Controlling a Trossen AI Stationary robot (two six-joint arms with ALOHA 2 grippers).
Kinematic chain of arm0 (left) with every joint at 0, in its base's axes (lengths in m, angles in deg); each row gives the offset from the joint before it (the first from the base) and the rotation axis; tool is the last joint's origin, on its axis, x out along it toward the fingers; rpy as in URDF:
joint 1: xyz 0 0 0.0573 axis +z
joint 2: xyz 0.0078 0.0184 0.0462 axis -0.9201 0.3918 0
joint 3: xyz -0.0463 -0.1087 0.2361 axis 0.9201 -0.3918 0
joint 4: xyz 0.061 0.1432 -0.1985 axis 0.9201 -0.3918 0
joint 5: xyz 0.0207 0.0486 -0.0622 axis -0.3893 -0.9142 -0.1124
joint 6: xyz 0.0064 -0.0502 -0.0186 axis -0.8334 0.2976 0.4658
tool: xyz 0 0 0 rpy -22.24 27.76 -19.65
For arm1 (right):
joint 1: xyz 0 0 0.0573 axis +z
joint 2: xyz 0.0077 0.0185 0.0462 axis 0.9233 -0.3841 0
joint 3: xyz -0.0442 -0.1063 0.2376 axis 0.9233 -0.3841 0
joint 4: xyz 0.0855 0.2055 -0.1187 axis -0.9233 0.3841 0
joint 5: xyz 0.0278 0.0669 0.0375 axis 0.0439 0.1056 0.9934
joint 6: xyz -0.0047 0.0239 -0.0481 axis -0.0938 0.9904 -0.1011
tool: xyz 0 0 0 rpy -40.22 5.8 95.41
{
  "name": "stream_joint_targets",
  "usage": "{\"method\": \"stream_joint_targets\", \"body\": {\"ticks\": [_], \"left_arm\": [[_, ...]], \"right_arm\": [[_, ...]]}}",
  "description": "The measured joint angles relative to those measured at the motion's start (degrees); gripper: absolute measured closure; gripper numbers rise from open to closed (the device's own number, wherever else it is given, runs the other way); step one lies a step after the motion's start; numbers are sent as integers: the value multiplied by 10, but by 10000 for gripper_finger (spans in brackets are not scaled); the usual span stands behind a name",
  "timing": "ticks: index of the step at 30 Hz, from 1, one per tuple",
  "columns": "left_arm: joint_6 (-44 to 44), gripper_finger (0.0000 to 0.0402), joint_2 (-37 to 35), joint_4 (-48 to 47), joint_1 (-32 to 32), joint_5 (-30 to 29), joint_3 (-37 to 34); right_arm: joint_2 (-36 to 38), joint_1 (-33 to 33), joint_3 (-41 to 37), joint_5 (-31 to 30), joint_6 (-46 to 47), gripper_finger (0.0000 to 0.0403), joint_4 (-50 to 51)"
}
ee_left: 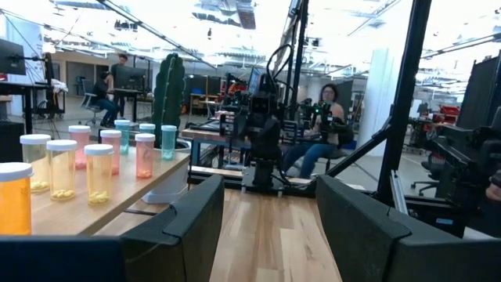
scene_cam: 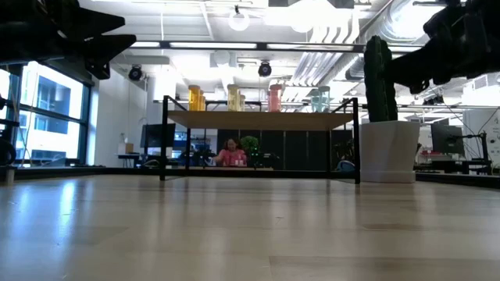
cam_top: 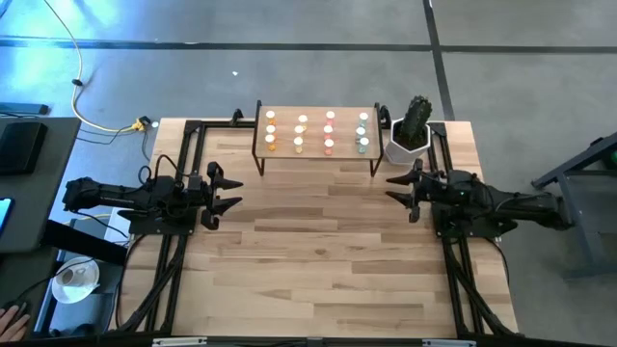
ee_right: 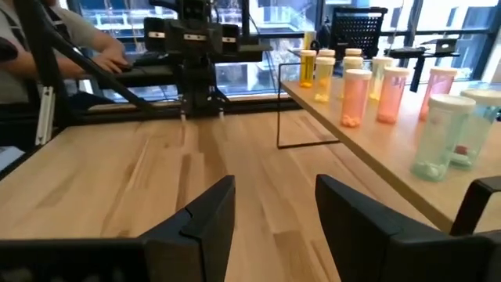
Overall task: Pick and place medicine bottles onto shelf by color
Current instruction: Return to Home Position
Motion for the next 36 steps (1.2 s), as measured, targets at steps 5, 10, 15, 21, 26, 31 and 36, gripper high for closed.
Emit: {"method": "stream_joint_targets", "body": {"ticks": [5,10,15,21,26,31,36], "left_arm": [[0,206,0,0,0,0,0],[0,206,0,0,0,0,0],[0,206,0,0,0,0,0],[0,206,0,0,0,0,0],[0,206,0,0,0,0,0],[0,206,0,0,0,1,0],[0,206,0,-1,0,3,0]], "right_arm": [[2,3,12,0,-2,233,29],[9,2,12,-24,5,233,58],[19,3,-13,-24,18,233,45],[48,2,-30,-24,21,233,41],[104,3,-30,-26,15,233,87],[101,3,-29,-23,5,233,90],[101,3,-29,-23,1,233,90]]}}
